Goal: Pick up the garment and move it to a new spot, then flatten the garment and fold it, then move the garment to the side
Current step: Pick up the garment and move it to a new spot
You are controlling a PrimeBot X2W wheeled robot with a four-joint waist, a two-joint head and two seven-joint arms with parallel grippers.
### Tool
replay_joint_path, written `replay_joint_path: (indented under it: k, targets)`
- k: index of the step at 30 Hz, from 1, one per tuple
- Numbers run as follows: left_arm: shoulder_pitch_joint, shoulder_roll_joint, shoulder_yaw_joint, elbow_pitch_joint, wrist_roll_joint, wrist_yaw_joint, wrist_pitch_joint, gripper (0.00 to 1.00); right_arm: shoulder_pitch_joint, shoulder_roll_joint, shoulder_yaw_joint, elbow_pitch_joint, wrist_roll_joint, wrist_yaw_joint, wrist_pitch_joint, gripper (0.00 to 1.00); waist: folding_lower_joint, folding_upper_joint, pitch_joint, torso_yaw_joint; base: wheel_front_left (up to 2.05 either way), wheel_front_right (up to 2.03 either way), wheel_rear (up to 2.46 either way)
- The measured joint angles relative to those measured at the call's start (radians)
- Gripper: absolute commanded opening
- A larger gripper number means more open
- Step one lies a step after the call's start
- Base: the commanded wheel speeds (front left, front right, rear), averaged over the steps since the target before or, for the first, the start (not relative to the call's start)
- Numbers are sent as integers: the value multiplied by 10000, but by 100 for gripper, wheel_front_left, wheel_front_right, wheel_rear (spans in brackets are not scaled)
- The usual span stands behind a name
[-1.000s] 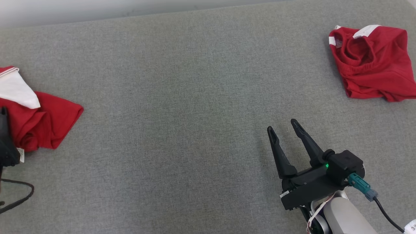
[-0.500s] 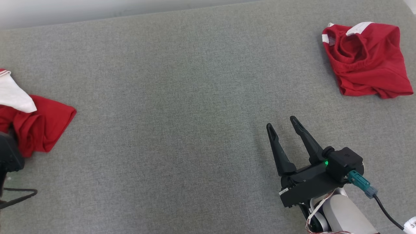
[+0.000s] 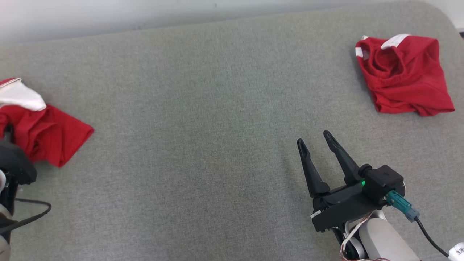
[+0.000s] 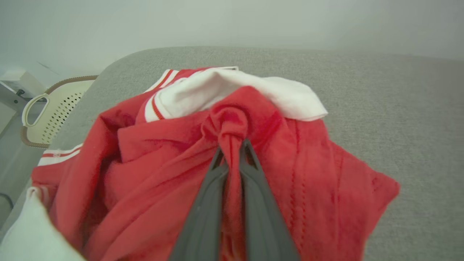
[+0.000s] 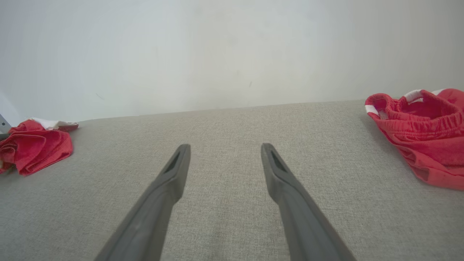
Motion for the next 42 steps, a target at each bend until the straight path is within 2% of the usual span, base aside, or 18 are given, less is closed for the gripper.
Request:
replay_joint_path:
  k: [11,19,31,42]
  targets:
    - [-264,-219,-755,-798,-10,-169,-823,0,238,107,-119,88,2,0,0,100,-1,0,-730,68,0,0,0]
    - [-227,-723,-1611,-1912,-121,-184,-924,0,490,163,-290,67,35,0,0,100,-1,0,-1186,6,0,0,0]
    - [918,-1396,-3045,-4449,-621,-190,-176,0,809,368,-621,67,31,0,0,100,-1,-1,-1654,-542,0,0,0]
    - [2056,-2309,-4021,-6916,-805,-157,779,0,898,426,-782,82,2,0,0,100,-1,-1,-1848,-1220,0,0,0]
